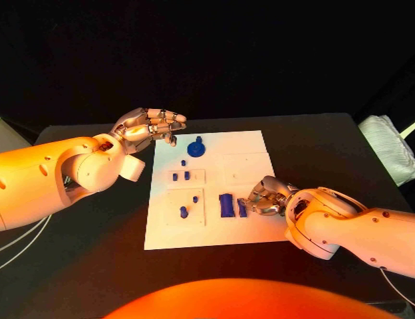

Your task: Assemble the parts on the task board

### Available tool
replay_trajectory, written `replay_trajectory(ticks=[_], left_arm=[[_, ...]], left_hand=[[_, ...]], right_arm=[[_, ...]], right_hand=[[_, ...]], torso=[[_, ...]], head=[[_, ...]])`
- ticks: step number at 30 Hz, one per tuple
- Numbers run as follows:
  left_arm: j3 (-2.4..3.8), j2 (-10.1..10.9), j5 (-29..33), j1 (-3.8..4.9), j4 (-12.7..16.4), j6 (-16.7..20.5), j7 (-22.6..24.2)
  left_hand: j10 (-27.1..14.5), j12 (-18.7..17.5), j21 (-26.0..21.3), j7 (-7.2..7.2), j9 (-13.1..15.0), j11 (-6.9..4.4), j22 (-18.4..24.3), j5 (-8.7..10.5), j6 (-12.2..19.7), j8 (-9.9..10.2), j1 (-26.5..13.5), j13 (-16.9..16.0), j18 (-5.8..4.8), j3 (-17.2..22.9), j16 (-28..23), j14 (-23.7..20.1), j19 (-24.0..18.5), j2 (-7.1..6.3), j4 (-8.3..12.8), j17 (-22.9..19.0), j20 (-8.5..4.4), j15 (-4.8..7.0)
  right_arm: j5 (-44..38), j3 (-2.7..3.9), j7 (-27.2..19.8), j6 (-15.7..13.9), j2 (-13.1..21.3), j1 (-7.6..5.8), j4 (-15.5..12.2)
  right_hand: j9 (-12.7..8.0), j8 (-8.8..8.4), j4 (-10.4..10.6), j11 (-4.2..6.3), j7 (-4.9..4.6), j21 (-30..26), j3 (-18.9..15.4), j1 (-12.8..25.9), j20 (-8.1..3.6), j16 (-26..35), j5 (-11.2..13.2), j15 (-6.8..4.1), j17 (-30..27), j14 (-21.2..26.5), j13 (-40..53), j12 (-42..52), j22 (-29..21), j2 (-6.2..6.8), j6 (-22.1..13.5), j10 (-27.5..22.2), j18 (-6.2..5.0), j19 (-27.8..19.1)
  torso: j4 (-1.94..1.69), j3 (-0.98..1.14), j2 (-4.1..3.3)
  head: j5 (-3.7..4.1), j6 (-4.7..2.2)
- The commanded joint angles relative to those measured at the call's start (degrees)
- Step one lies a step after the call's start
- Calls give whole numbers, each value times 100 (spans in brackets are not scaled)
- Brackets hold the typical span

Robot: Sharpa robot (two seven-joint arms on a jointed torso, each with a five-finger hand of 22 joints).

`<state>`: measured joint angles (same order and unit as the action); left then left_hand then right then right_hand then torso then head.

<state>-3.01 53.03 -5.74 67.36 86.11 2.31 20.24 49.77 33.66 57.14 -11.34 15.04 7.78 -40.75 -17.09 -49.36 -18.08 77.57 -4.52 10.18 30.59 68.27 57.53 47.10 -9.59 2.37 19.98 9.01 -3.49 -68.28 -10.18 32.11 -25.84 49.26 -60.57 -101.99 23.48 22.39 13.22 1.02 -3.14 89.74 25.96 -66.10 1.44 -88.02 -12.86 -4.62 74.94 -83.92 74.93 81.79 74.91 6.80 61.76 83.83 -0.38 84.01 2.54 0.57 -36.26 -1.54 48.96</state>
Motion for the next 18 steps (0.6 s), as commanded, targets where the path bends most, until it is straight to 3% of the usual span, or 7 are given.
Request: replay_trajectory(ticks=[1, 8, 11, 15, 16, 18], left_arm=[[4, -9, -9, 3, 8, -94, 22], [4, -10, -10, 3, 6, -95, 15], [4, -10, -10, 3, 5, -96, 14], [4, -4, -10, 3, 4, -98, 12], [4, -3, -10, 2, 3, -99, 12], [4, -1, -10, 2, 0, -99, 12]], left_hand=[[-26, 31, -6, -2, 7, -1, -6, -30, 33, -38, 31, 9, 37, 1, -29, -40, 30, 31, 25, -5, -1, 1], [-29, 31, -5, -3, 6, 0, -7, -31, 37, -37, 21, 10, 37, 2, -31, -38, 28, 36, 19, -6, 1, -1], [-29, 31, -5, -3, 6, 0, -7, -31, 37, -37, 21, 10, 37, 2, -31, -38, 28, 36, 19, -6, 1, -1], [-29, 31, -5, -3, 6, 0, -7, -31, 37, -37, 21, 10, 37, 2, -31, -38, 28, 36, 19, -6, 1, -1], [-29, 31, -5, -3, 6, 0, -7, -31, 37, -37, 21, 10, 37, 2, -31, -38, 28, 36, 19, -6, 1, -1], [-29, 31, -5, -3, 6, 0, -7, -31, 37, -37, 21, 10, 37, 2, -31, -38, 28, 36, 19, -6, 1, -1]], right_arm=[[-97, -2, -36, 36, -8, 6, -8], [-74, -2, -89, 67, 0, 5, -24], [-30, -2, -145, 140, 35, 6, -41], [28, -2, -233, 263, 113, 6, -67], [37, -2, -252, 275, 129, 6, -69], [53, -2, -294, 280, 166, 7, -71]], right_hand=[[12, 7, -1, 34, 19, 20, 33, 6, -22, -26, 12, -33, 1137, -533, 1063, 31, 1508, 42, -16, 344, 37, 598], [22, 24, 65, 20, 5, 15, 17, 253, -14, -27, 32, -20, 1139, -533, 1066, 23, 1507, 211, -7, 345, 36, 597], [29, 34, 72, 15, 1, 6, -53, 355, -9, -23, 39, -16, 1132, -532, 1068, 18, 1504, 361, -4, 345, 34, 595], [35, 42, 86, 3, -12, -36, -237, 467, -1, -10, 566, -5, 1108, -526, 1063, -10, 1493, 553, -14, 336, 26, 586], [36, 44, 128, 2, -11, -51, -328, 504, 2, -10, 778, -3, 1107, -526, 1061, -18, 1489, 567, -16, 334, 23, 582], [39, 49, 209, 3, -9, -48, -491, 558, 3, -8, 906, -4, 1104, -526, 1063, -24, 1490, 573, -18, 332, 23, 583]], torso=[[-4, 1, -4], [-1, 0, 5], [-1, 1, 6], [0, 5, 3], [2, 4, 3], [7, 4, 4]], head=[[-1, 5], [-8, 13], [-14, 13], [-20, 11], [-22, 10], [-26, -3]])
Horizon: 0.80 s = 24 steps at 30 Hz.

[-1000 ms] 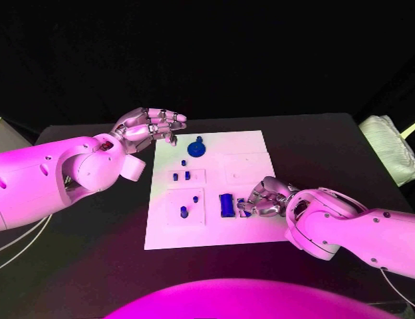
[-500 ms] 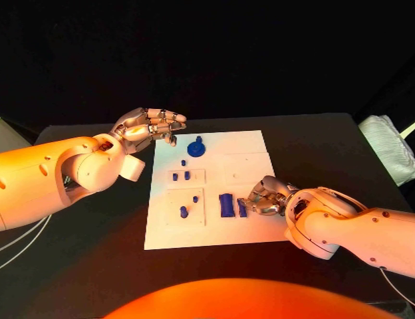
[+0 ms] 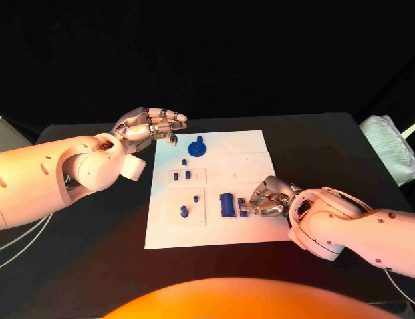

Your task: Assemble the parts on the task board

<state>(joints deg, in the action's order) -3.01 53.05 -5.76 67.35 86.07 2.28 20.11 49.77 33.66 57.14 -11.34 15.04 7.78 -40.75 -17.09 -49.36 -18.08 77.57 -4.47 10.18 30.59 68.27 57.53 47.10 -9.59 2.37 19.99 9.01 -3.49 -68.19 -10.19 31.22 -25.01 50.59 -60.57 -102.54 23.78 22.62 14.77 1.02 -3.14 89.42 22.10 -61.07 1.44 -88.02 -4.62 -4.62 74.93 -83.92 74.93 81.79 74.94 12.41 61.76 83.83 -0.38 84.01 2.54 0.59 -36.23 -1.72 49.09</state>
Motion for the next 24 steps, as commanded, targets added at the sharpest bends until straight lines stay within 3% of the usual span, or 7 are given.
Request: replay_trajectory(ticks=[1, 12, 17, 24], left_arm=[[4, -2, -8, 3, 1, -96, 24], [1, -6, -28, 3, -9, -101, 16], [0, -4, -32, 3, -8, -105, 10], [-1, -10, -35, 3, -9, -115, 3]], left_hand=[[-29, 31, -5, -3, 7, 0, -8, -31, 37, -37, 22, 5, 36, 2, -31, -38, 28, 36, 19, -7, 1, -1], [-31, 31, -5, -5, 6, 2, -8, -32, 41, -35, 11, 6, 36, 4, -31, -37, 26, 44, 11, -7, 2, -2], [-31, 31, -5, -5, 6, 2, -8, -32, 41, -35, 11, 6, 36, 4, -31, -37, 26, 44, 11, -7, 2, -2], [-33, 32, -5, -6, 6, 2, -8, -33, 43, -35, 5, 7, 36, 6, -32, -36, 25, 50, 5, -8, 3, -3]], right_arm=[[53, -1, -227, 184, 48, 7, -18], [95, -1, -360, 234, 140, 13, -60], [102, -1, -387, 388, 156, 15, -51], [-16, -1, -320, 375, 91, 19, 20]], right_hand=[[12, 31, 111, 5, -6, -17, -204, 94, 0, -9, 38, -7, 1107, -526, 1063, -29, 1486, 5, -20, 331, 23, 583], [20, 45, 170, 11, 2, -8, -357, 150, -4, -14, 28, -13, 1118, -528, 1071, -23, 1489, -93, -19, 336, 25, 585], [25, 50, 27, 12, 1, -1, -433, -210, -8, -14, 125, -15, 1121, -529, 1077, -25, 1490, -89, -39, 337, 26, 586], [25, 52, -41, 12, -1, 8, -468, -408, -7, -16, 165, -14, 1126, -530, 1085, -18, 1493, -112, -41, 341, 28, 588]], torso=[[9, 3, 0], [-3, 6, -5], [4, 1, -7], [-2, -1, 0]], head=[[-9, -17], [-4, -26], [-14, -24], [-1, -17]])
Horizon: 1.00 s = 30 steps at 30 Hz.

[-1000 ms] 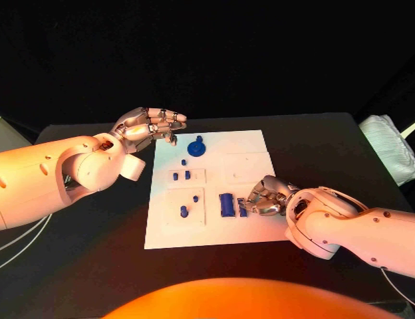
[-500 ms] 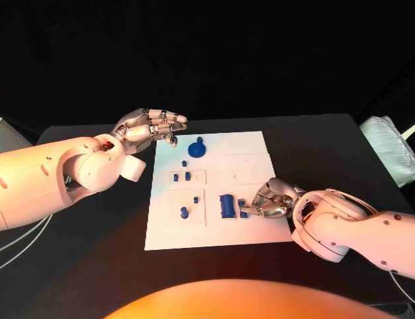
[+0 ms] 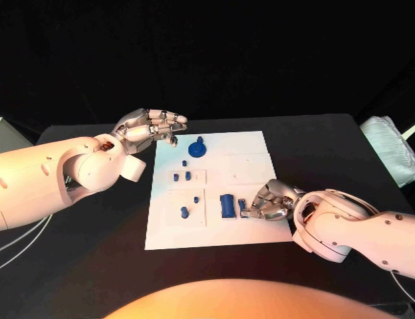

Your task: Assemble the parts on the task board

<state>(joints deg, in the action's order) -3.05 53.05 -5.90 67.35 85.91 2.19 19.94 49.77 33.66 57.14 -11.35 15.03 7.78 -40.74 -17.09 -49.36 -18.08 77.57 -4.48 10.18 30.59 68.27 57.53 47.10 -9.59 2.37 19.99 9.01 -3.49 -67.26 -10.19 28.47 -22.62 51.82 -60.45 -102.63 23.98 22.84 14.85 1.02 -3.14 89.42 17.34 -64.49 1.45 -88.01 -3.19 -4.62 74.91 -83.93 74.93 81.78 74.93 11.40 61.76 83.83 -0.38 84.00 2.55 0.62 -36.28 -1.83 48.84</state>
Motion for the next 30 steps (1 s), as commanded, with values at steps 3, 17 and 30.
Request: replay_trajectory(ticks=[3, 17, 30], left_arm=[[3, -11, -21, 3, 7, -108, 19], [2, -5, -22, 3, 12, -107, 15], [2, -25, -21, 2, -23, -106, 27]], left_hand=[[-33, 32, -5, -6, 6, 2, -9, -34, 43, -35, 4, 8, 36, 9, -32, -36, 25, 56, 3, -9, 3, -3], [-34, 32, -5, -4, 6, 1, -9, -35, 43, -35, 5, 9, 36, 15, -33, -35, 24, 67, 1, -9, 3, -3], [-34, 32, -5, -4, 6, 1, -9, -35, 43, -35, 5, 9, 36, 15, -33, -35, 24, 67, 1, -9, 3, -3]], right_arm=[[-190, -1, 7, 93, -76, 8, 83], [-390, 0, 56, -81, -259, 9, 346], [-41, 21, -481, -525, -58, -25, 207]], right_hand=[[6, 32, -70, 13, 0, 14, 7, -131, -9, -20, 25, -15, 1134, -531, 1085, -21, 1495, -36, -37, 341, 29, 590], [9, 44, -81, 18, 6, 30, 9, -207, -10, -21, 23, -19, 1137, -531, 1087, -21, 1499, -93, -14, 343, 32, 593], [-13, -5, 80, -18, -37, -153, -254, -124, 0, 26, 17, 6, 1044, -511, 971, -272, 1452, -13, -124, 250, -3, 552]], torso=[[-8, -7, 5], [-4, -9, 5], [11, -10, 28]], head=[[6, 10], [4, 4], [15, -27]])
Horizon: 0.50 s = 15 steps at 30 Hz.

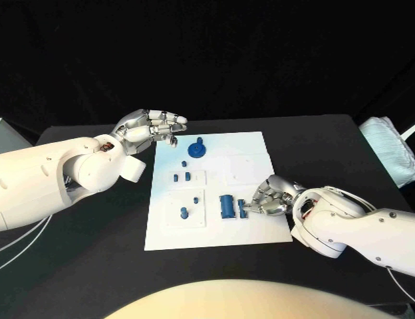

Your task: Assemble the parts on the task board

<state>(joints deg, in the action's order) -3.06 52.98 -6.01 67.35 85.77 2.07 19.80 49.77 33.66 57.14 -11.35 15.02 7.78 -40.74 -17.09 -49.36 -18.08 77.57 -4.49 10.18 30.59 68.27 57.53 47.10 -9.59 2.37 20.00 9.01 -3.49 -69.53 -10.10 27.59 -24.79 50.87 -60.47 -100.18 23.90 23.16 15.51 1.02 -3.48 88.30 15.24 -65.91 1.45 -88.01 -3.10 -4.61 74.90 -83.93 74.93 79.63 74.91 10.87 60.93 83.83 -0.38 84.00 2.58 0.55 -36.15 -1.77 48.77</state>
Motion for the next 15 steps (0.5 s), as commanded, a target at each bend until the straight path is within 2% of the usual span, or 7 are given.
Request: replay_trajectory(ticks=[1, 5, 10, 12, 13, 15], left_arm=[[3, -24, -8, 3, -20, -93, 44], [2, -55, 7, 2, -70, -82, 65], [-7, -110, 51, 1, -141, -5, 130], [-12, -140, 87, -2, -172, 56, 173], [-16, -170, 128, -7, -206, 123, 221], [-21, -228, 198, -16, -281, 222, 299]], left_hand=[[-35, 32, -5, -4, 7, 1, -9, -35, 43, -35, 5, 9, 36, 15, -33, -35, 24, 67, 1, -9, 3, -3], [-35, 32, -5, -4, 7, 1, -9, -35, 43, -35, 5, 9, 36, 15, -33, -35, 24, 67, 1, -9, 3, -3], [-35, 35, -5, -5, 7, 2, -10, -32, 44, -37, -4, 10, 36, 15, -33, -35, 22, 71, -5, -10, 4, -4], [-41, 35, -15, -5, 7, 5, -6, -25, 47, -37, -39, 11, 32, -1, -41, -49, 10, 56, -23, -12, 10, -10], [-54, 33, -49, -5, 7, 9, 9, -23, 56, -36, -84, 14, 27, -19, -65, -104, -28, 38, -50, -20, 21, -23], [-83, 40, -244, -22, 2, 16, 99, -16, 104, -22, -163, 15, 14, -47, -263, -411, -225, -4, -114, -102, 63, -68]], right_arm=[[260, 16, -496, -392, 60, -43, -46], [506, 28, -836, -661, 119, -125, -65], [779, 37, -1314, -820, 111, -200, -24], [959, 40, -1595, -888, 85, -214, 46], [1204, 44, -1904, -938, 52, -233, 145], [1729, 50, -2400, -957, -12, -283, 344]], right_hand=[[-13, -59, 27, -33, -21, -77, -86, -15, 8, 41, 6, 17, 1018, -504, 954, -97, 1444, 32, -95, 230, -10, 544], [-46, -152, 22, -95, -94, -155, -169, -186, 47, 56, -28, 68, 992, -498, 938, -141, 1424, -17, -282, 197, -25, 525], [-61, -200, -44, -140, -144, -223, -205, -410, 83, 65, -96, 107, 976, -495, 914, -201, 1407, -35, -390, 156, -38, 509], [-72, -228, -93, -163, -171, -356, -172, -560, 101, 88, -149, 126, 934, -485, 891, -253, 1372, -88, -449, 125, -63, 477], [-80, -248, -121, -177, -189, -492, -153, -636, 112, 113, -182, 138, 886, -474, 859, -321, 1337, -108, -484, 90, -89, 445], [-103, -304, -182, -217, -237, -1194, -85, -813, 143, 304, -277, 171, 554, -386, 583, -890, 1150, -161, -588, -174, -218, 268]], torso=[[6, -3, 14], [6, -9, 33], [7, -20, 72], [10, -35, 108], [17, -46, 132], [29, -66, 183]], head=[[12, -23], [22, -51], [22, -60], [18, -69], [14, -103], [11, -131]])
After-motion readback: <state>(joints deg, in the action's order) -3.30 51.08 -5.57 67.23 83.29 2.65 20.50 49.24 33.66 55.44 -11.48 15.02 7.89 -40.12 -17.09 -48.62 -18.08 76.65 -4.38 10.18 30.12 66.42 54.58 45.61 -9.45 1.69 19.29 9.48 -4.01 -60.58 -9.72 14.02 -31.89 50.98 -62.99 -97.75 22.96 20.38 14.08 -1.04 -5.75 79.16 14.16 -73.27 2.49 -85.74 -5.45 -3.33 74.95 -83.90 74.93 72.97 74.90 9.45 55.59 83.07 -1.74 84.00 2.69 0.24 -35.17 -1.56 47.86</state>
